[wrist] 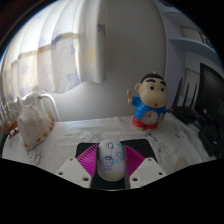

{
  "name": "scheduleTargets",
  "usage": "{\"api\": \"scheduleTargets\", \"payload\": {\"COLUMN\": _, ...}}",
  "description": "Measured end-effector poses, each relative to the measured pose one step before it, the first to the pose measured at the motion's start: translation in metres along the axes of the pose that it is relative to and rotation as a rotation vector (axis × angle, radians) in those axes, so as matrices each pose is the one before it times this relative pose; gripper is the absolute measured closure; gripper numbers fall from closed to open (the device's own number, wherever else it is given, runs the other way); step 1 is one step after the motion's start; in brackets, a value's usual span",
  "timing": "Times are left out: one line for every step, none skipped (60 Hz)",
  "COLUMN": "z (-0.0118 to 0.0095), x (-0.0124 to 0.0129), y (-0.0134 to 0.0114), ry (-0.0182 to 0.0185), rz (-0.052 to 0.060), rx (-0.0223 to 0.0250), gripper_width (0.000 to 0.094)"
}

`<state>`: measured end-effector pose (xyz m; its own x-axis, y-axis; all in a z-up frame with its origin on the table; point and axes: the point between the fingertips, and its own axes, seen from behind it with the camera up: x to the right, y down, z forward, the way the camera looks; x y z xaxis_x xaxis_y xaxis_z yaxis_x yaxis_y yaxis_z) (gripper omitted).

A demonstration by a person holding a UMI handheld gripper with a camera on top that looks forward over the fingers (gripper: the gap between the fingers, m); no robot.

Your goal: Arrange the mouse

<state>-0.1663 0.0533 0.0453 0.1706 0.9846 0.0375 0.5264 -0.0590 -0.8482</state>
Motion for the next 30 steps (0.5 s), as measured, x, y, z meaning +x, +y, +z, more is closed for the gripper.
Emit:
{"api": "scheduleTargets", "payload": {"z": 0.00388, "x": 0.0027, "y": 0.00644, "ry": -0.00048, "rz": 0.009, "rx": -0.00958, "gripper_width": 0.0563}}
{"api": "scheduleTargets", "payload": {"z": 0.0034, "x": 0.00213, "y": 0.00523, "ry": -0.00118, "rz": 0.0074, "rx": -0.00528, "gripper_width": 0.0563}}
{"api": "scheduleTargets", "payload": {"z": 0.00308, "x": 0.00218, "y": 0.00499, "ry": -0.00069, "rz": 0.0033, "rx": -0.00507, "gripper_width": 0.0564}}
{"api": "scheduleTargets", "payload": {"z": 0.00313, "x": 0.00321, "y": 0.00529, "ry": 0.00438, "rz": 0.0, "rx": -0.0079, "gripper_width": 0.0563}}
{"api": "scheduleTargets", "payload": {"z": 0.00263, "x": 0.0045, "y": 0.00495, "ry": 0.011, "rz": -0.0001, "rx": -0.0082, "gripper_width": 0.0561}}
{"api": "scheduleTargets", "payload": {"z": 0.0024, "x": 0.0042, "y": 0.00392, "ry": 0.01215, "rz": 0.0014, "rx": -0.00619, "gripper_width": 0.0553}}
{"api": "scheduleTargets", "payload": {"z": 0.00198, "x": 0.00298, "y": 0.0035, "ry": 0.00912, "rz": 0.0024, "rx": -0.00388, "gripper_width": 0.0551}}
{"api": "scheduleTargets", "payload": {"z": 0.00186, "x": 0.00155, "y": 0.00315, "ry": 0.00351, "rz": 0.0021, "rx": -0.00444, "gripper_width": 0.0552}}
{"api": "scheduleTargets", "payload": {"z": 0.00109, "x": -0.00144, "y": 0.00407, "ry": 0.00139, "rz": 0.0045, "rx": -0.00446, "gripper_width": 0.0552}}
{"api": "scheduleTargets", "payload": {"z": 0.00145, "x": -0.00056, "y": 0.00333, "ry": -0.00452, "rz": 0.0044, "rx": -0.00817, "gripper_width": 0.0548}}
{"api": "scheduleTargets", "payload": {"z": 0.00126, "x": -0.00127, "y": 0.00406, "ry": -0.01004, "rz": 0.0058, "rx": -0.0108, "gripper_width": 0.0537}}
{"api": "scheduleTargets", "payload": {"z": 0.00117, "x": -0.00202, "y": 0.00427, "ry": -0.01208, "rz": 0.0047, "rx": -0.01346, "gripper_width": 0.0525}}
{"api": "scheduleTargets", "payload": {"z": 0.0003, "x": -0.0019, "y": 0.00412, "ry": -0.01198, "rz": 0.0004, "rx": -0.01373, "gripper_width": 0.0515}}
{"api": "scheduleTargets", "payload": {"z": -0.00028, "x": 0.00055, "y": -0.00303, "ry": -0.002, "rz": -0.0091, "rx": 0.01232, "gripper_width": 0.0499}}
{"api": "scheduleTargets", "payload": {"z": -0.00022, "x": 0.00107, "y": -0.00108, "ry": 0.00099, "rz": -0.013, "rx": 0.00472, "gripper_width": 0.0486}}
{"api": "scheduleTargets", "payload": {"z": 0.00003, "x": 0.0011, "y": 0.00136, "ry": 0.00324, "rz": -0.0136, "rx": -0.00332, "gripper_width": 0.0471}}
{"api": "scheduleTargets", "payload": {"z": -0.00003, "x": 0.00074, "y": 0.00239, "ry": 0.00312, "rz": -0.0135, "rx": -0.0099, "gripper_width": 0.0452}}
{"api": "scheduleTargets", "payload": {"z": -0.00015, "x": -0.00114, "y": -0.00004, "ry": 0.00083, "rz": -0.0089, "rx": -0.00286, "gripper_width": 0.0436}}
{"api": "scheduleTargets", "payload": {"z": -0.00082, "x": 0.00009, "y": 0.00007, "ry": 0.00054, "rz": -0.0076, "rx": -0.00402, "gripper_width": 0.042}}
{"api": "scheduleTargets", "payload": {"z": -0.00104, "x": -0.00001, "y": 0.00027, "ry": 0.00049, "rz": -0.0053, "rx": -0.0054, "gripper_width": 0.039}}
{"api": "scheduleTargets", "payload": {"z": -0.00158, "x": 0.00028, "y": 0.00027, "ry": 0.0014, "rz": -0.0034, "rx": -0.00686, "gripper_width": 0.0334}}
{"api": "scheduleTargets", "payload": {"z": -0.00238, "x": 0.00005, "y": -0.00032, "ry": 0.00171, "rz": -0.0025, "rx": -0.00512, "gripper_width": 0.025}}
{"api": "scheduleTargets", "payload": {"z": -0.00348, "x": -0.00054, "y": -0.00167, "ry": 0.00054, "rz": -0.0026, "rx": -0.00054, "gripper_width": 0.0155}}
{"api": "scheduleTargets", "payload": {"z": -0.00431, "x": -0.00115, "y": -0.00269, "ry": -0.00047, "rz": -0.0025, "rx": 0.00265, "gripper_width": 0.0058}}
{"api": "scheduleTargets", "payload": {"z": -0.00481, "x": -0.00087, "y": -0.00258, "ry": 0.003, "rz": -0.0008, "rx": 0.00296, "gripper_width": 0.0081}}
{"api": "scheduleTargets", "payload": {"z": -0.00614, "x": -0.00212, "y": -0.00267, "ry": -0.00091, "rz": -0.0042, "rx": 0.002, "gripper_width": 0.0103}}
{"api": "scheduleTargets", "payload": {"z": -0.00655, "x": -0.00052, "y": -0.00265, "ry": -0.00055, "rz": -0.0046, "rx": 0.00269, "gripper_width": 0.0106}}
{"api": "scheduleTargets", "payload": {"z": -0.00811, "x": -0.00184, "y": -0.00199, "ry": 0.00267, "rz": -0.0055, "rx": -0.00174, "gripper_width": 0.0102}}
{"api": "scheduleTargets", "payload": {"z": -0.009, "x": -0.00206, "y": -0.00159, "ry": 0.00303, "rz": -0.0067, "rx": -0.00338, "gripper_width": 0.0091}}
{"api": "scheduleTargets", "payload": {"z": -0.00972, "x": -0.00203, "y": -0.00114, "ry": 0.00353, "rz": -0.0078, "rx": -0.00458, "gripper_width": 0.0085}}
